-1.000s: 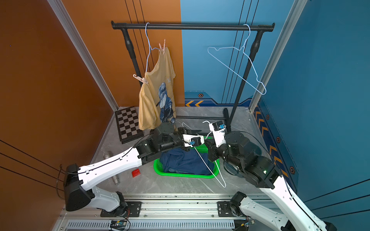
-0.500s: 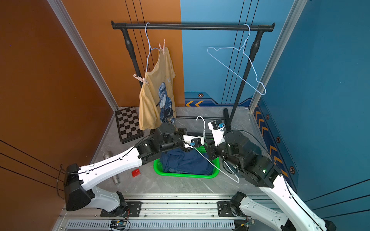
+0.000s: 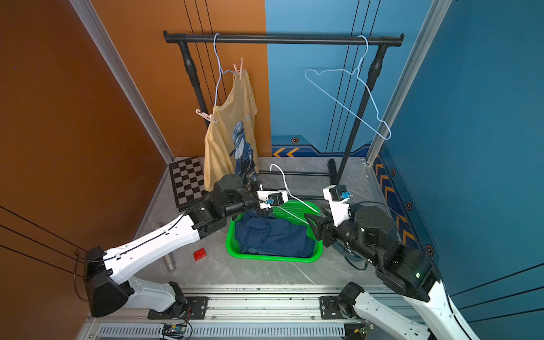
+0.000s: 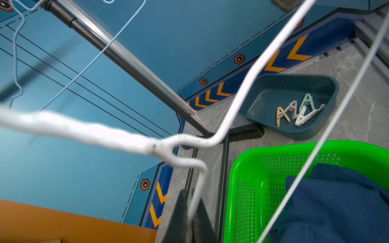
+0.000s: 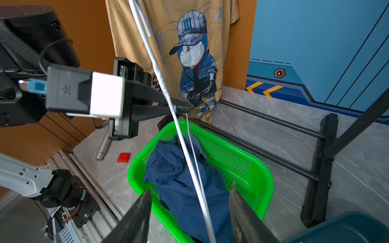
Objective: Remove the clothespins securing t-shirts to the hanger
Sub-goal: Place the hanger on the clothes rail.
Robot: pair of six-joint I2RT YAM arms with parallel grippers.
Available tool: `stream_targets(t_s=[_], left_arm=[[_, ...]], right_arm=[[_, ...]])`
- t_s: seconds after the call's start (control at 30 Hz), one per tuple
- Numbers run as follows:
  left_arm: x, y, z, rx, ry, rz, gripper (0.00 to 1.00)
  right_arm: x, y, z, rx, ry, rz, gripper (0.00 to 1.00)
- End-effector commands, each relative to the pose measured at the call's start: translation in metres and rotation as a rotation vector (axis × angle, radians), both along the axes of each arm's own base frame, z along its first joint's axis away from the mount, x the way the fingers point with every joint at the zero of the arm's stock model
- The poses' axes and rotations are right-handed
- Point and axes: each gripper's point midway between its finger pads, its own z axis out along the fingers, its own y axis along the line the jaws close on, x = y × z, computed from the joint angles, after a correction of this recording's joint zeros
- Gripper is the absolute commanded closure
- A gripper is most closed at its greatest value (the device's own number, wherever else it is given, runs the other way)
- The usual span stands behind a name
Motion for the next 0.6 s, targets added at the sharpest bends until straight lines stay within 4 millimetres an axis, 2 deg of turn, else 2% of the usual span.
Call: stream_targets(t_s=[0.0, 0.37, 0.57], left_arm=[[-0.005, 0.012, 0.01, -0.036, 0.028, -0.027, 0.97], [0.001, 0.038, 0.014, -0.05, 0.043, 0.003, 0.97], [0.001, 0.04, 0.013, -0.05, 0.05, 0.002, 0.97]], right_arm=[[-0.013, -0.002, 0.001, -0.023, -0.011, 0.054, 0.42], [-0.02, -0.005, 0.007, -0.012, -0.019, 0.081, 0.57], [-0.021, -0.005, 0.015, -0.002, -0.032, 0.09, 0.58]])
